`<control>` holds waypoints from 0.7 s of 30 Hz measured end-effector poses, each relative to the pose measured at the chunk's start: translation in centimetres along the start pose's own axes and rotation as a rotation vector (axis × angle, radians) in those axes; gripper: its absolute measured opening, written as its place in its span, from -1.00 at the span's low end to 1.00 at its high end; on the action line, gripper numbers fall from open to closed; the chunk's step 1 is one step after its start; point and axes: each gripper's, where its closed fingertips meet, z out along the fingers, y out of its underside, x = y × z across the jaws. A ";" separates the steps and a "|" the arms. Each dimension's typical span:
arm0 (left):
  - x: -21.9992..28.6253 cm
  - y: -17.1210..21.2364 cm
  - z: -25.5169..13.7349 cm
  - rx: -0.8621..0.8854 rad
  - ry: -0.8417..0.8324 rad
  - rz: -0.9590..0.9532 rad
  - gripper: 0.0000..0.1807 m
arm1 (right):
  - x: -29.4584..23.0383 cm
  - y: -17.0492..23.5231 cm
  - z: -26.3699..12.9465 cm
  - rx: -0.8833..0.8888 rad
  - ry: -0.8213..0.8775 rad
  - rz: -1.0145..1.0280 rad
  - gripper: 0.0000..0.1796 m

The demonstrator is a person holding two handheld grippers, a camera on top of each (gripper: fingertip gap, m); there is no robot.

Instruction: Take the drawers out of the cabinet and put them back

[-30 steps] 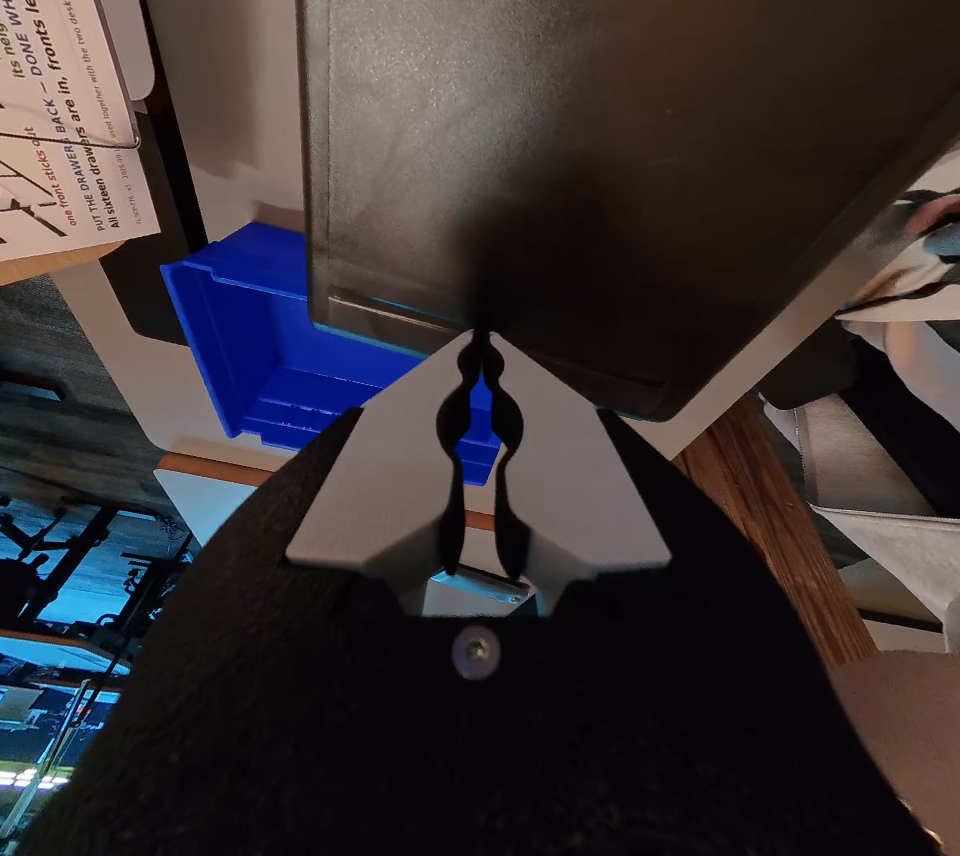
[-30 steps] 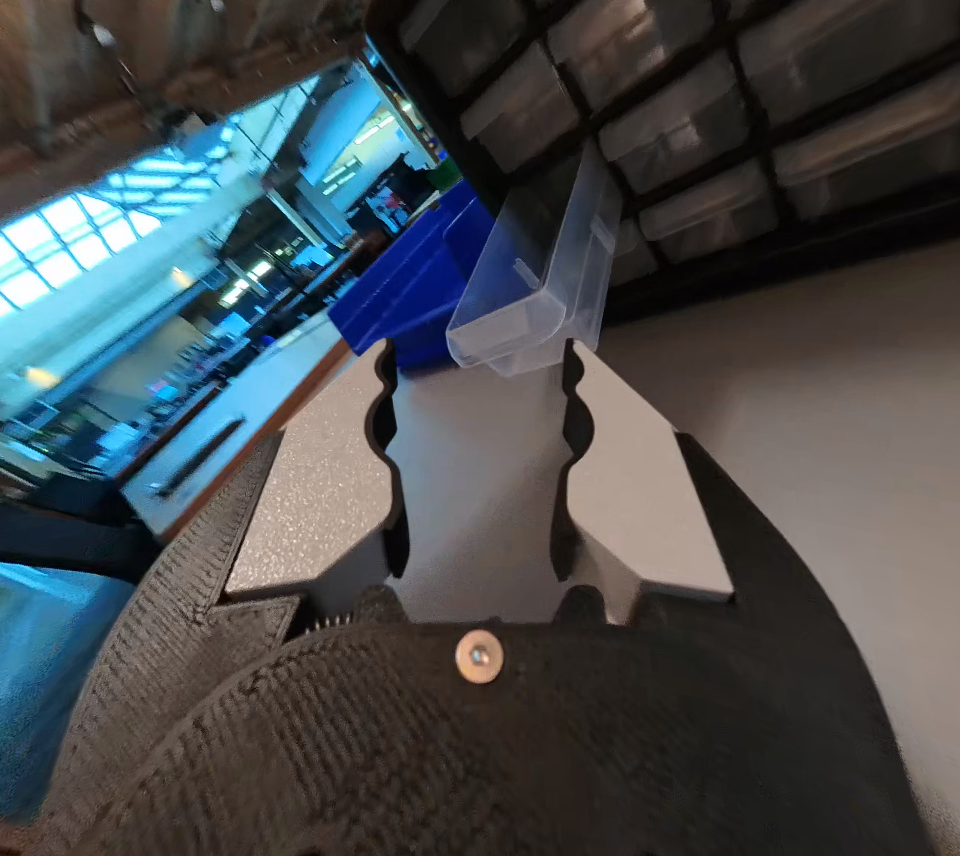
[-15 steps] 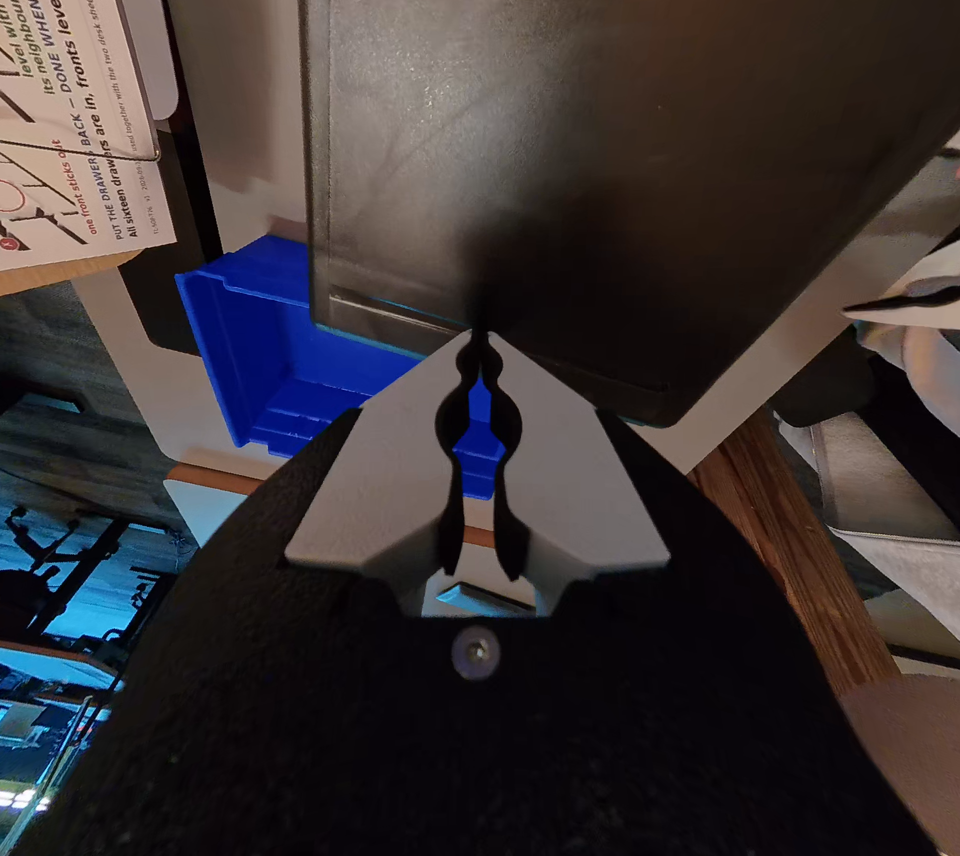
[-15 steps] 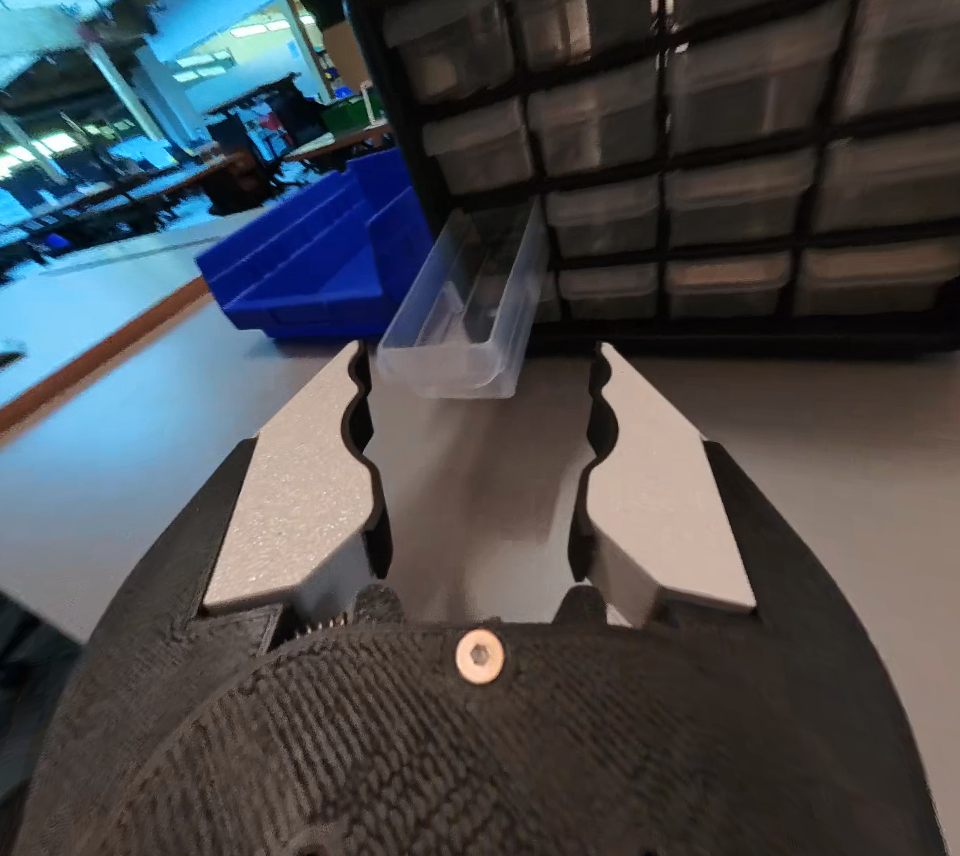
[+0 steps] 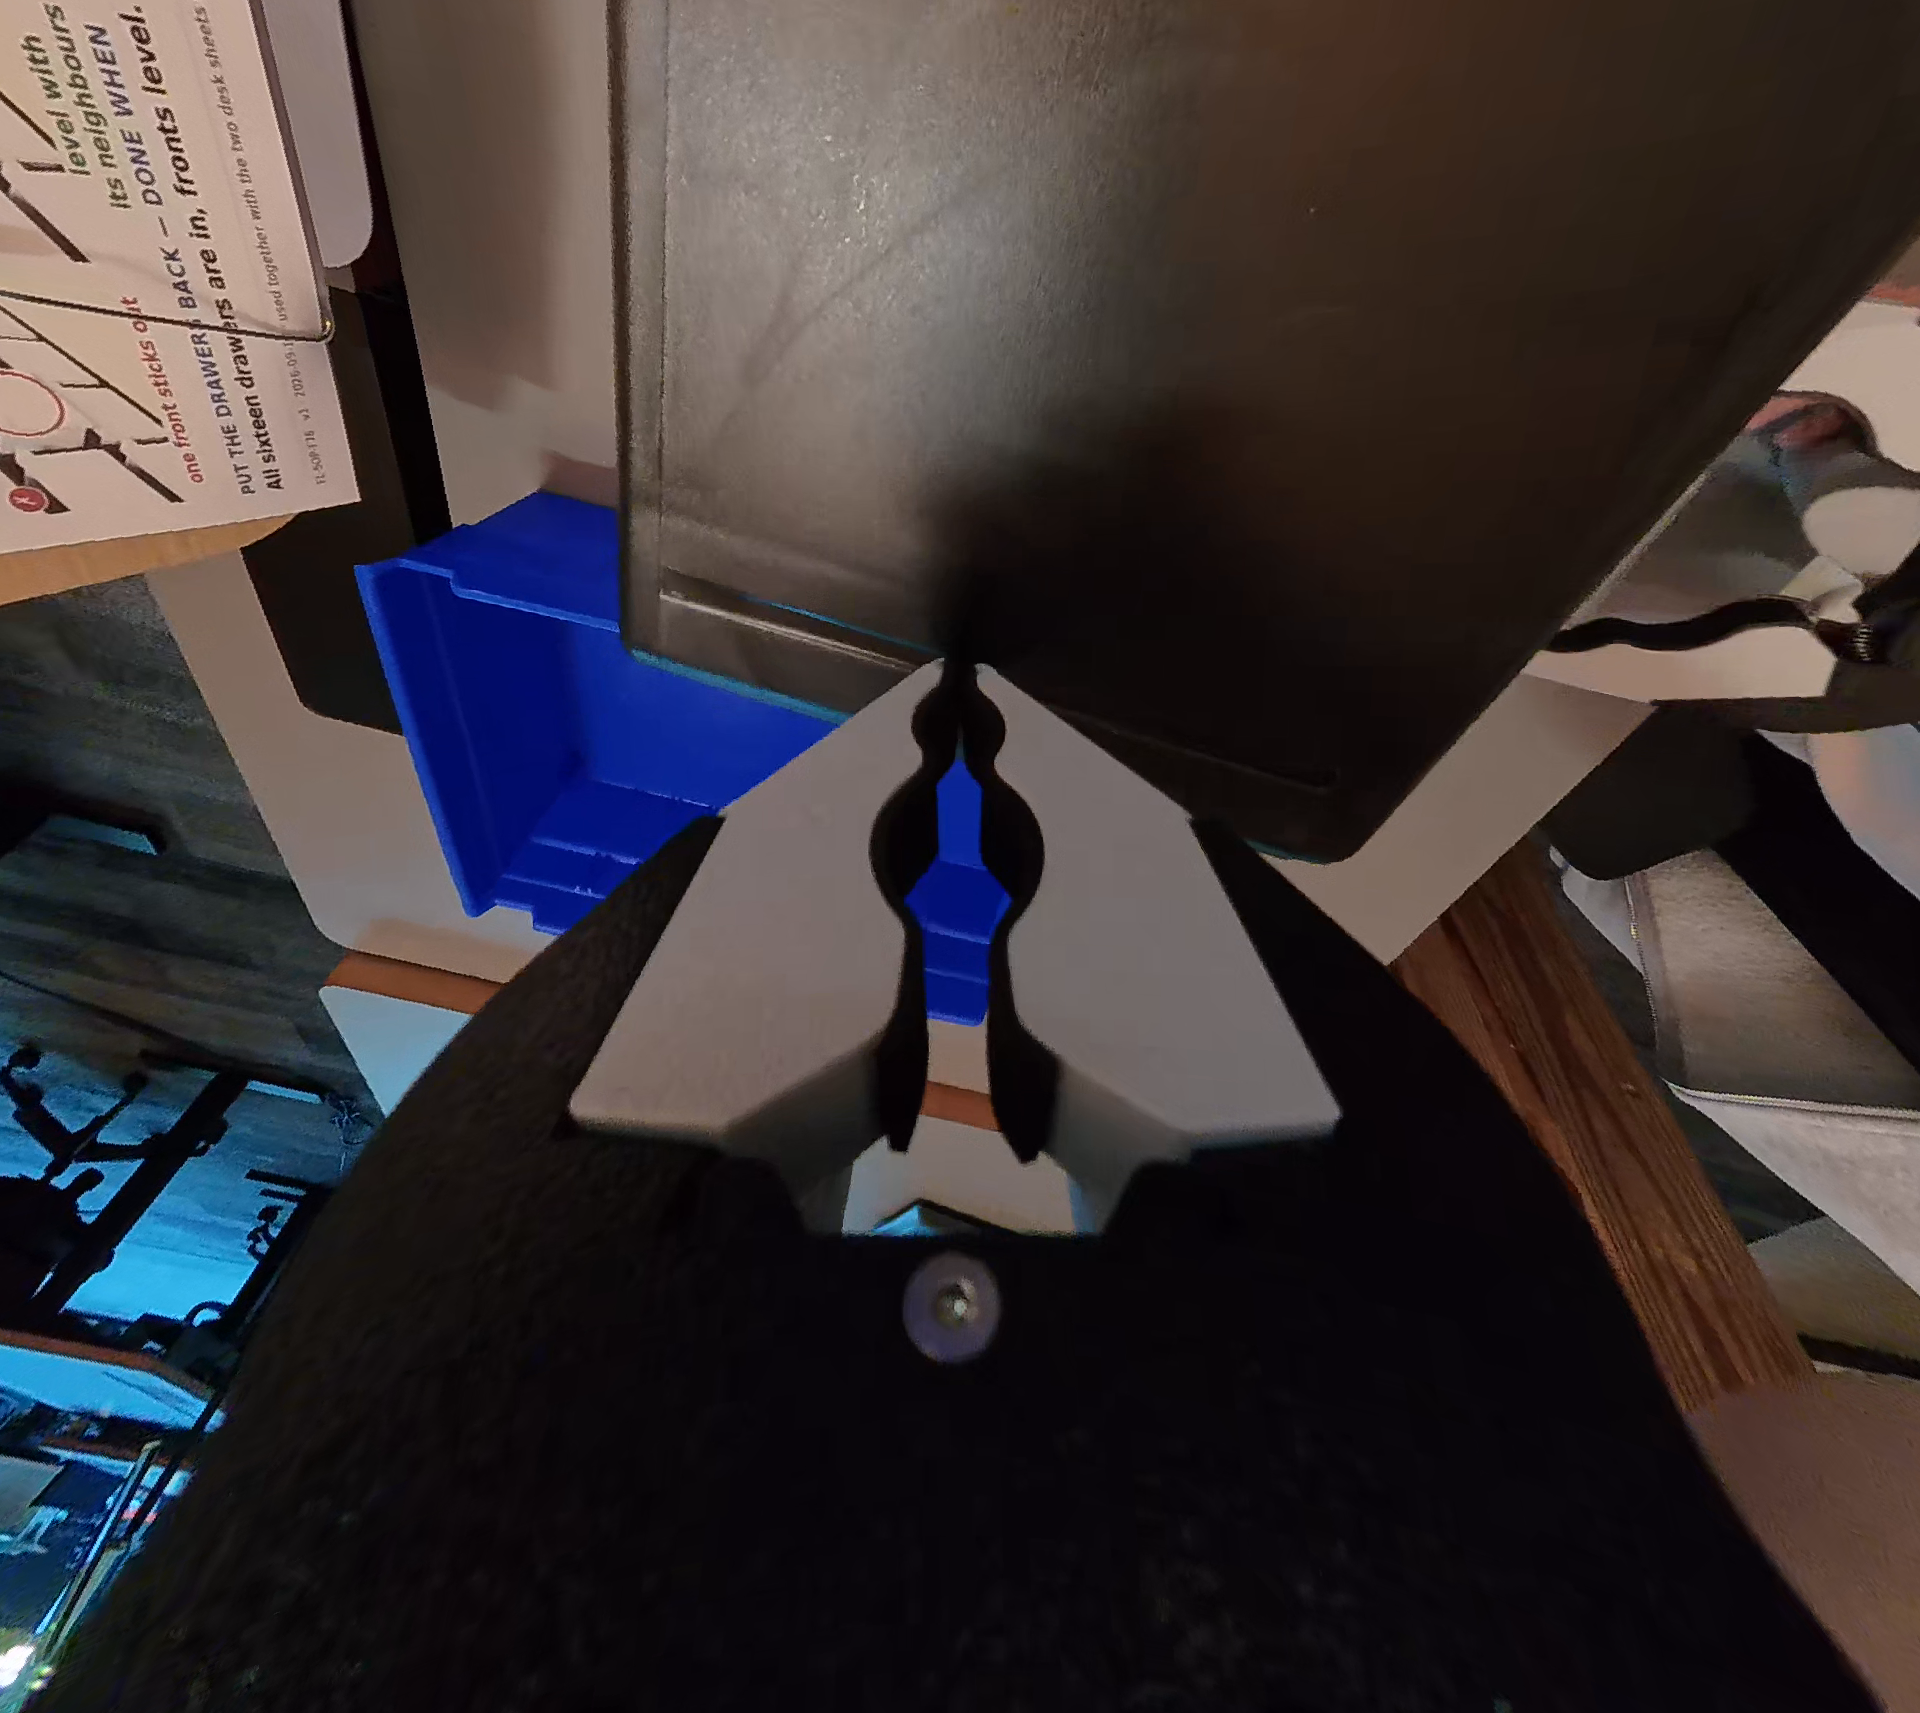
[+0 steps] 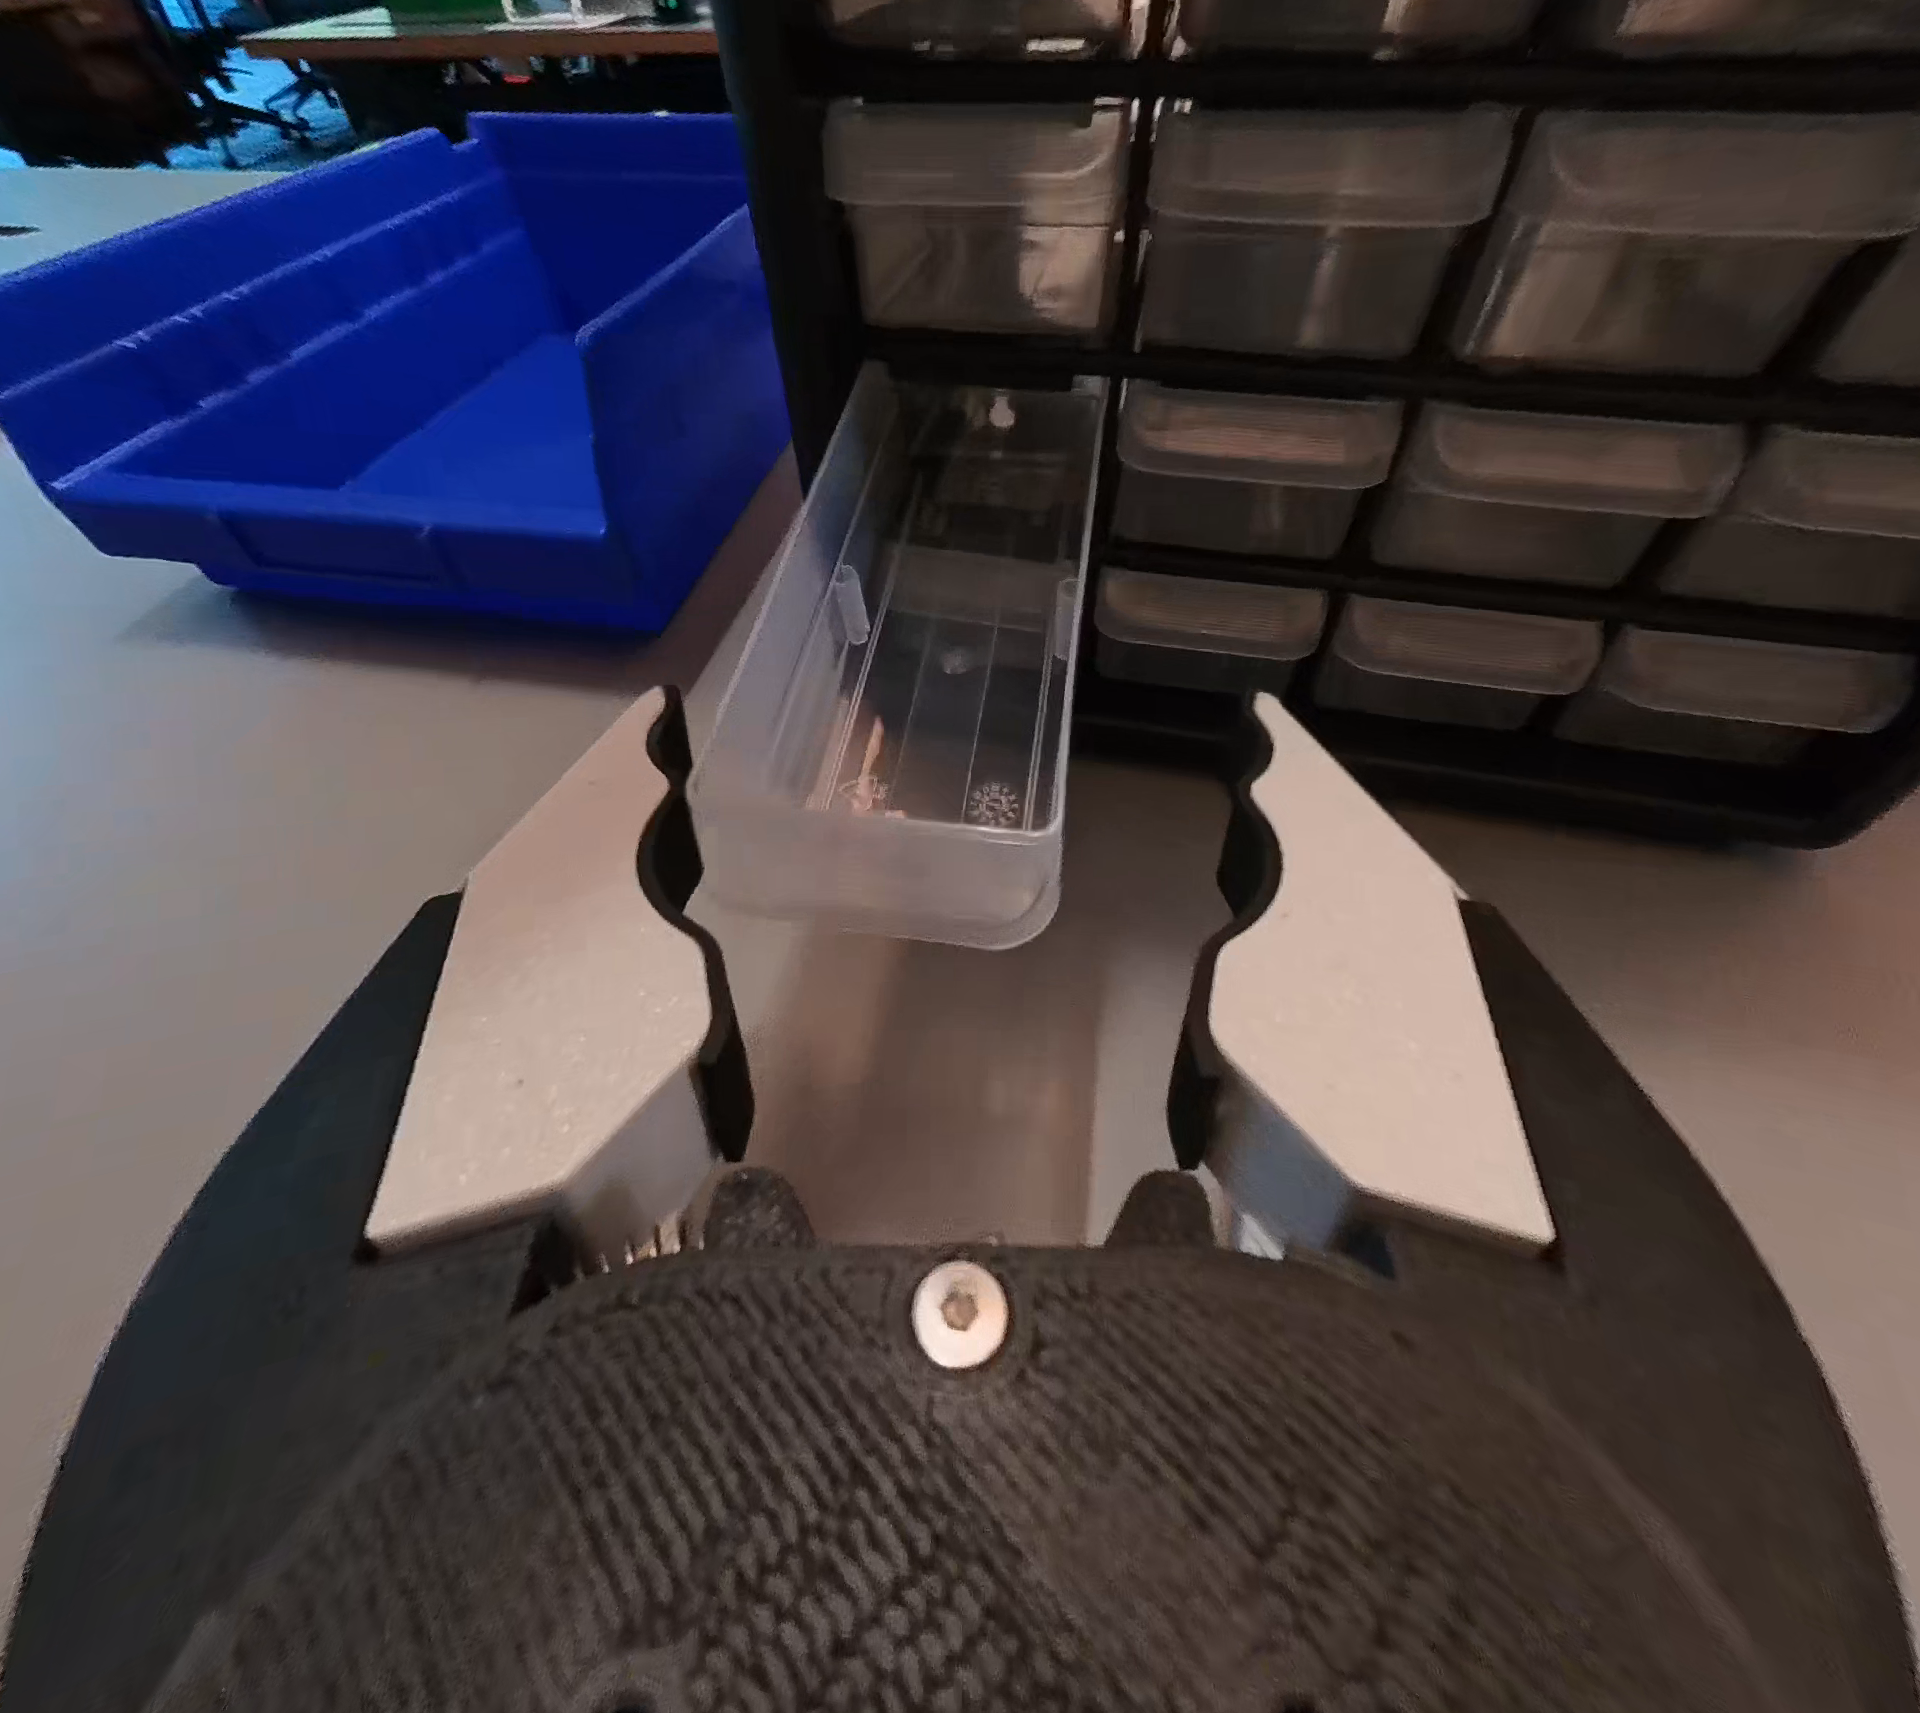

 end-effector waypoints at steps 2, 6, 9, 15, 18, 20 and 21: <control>0.0 0.0 0.0 0.013 0.004 -0.001 -1.00 | -0.3 0.3 0.4 -0.014 -0.027 0.041 0.18; 0.0 0.0 0.0 0.036 0.009 -0.006 -1.00 | -1.4 0.6 1.0 -0.035 -0.071 0.029 0.11; 0.0 0.0 0.0 0.044 0.004 -0.008 -1.00 | -2.3 0.9 1.5 -0.059 -0.112 0.004 0.03; 0.0 0.0 0.0 0.036 -0.012 -0.006 -1.00 | -2.4 0.6 1.8 -0.074 -0.137 0.030 -0.05; 0.0 0.0 0.0 0.031 -0.015 -0.006 -1.00 | -2.3 0.5 1.7 -0.109 -0.151 0.038 -0.05; 0.0 0.0 0.0 0.027 -0.020 -0.006 -1.00 | -2.1 0.4 1.6 -0.123 -0.157 0.032 -0.06; 0.1 0.0 0.0 0.025 -0.022 -0.006 -1.00 | -2.1 0.4 1.5 -0.130 -0.162 0.032 -0.06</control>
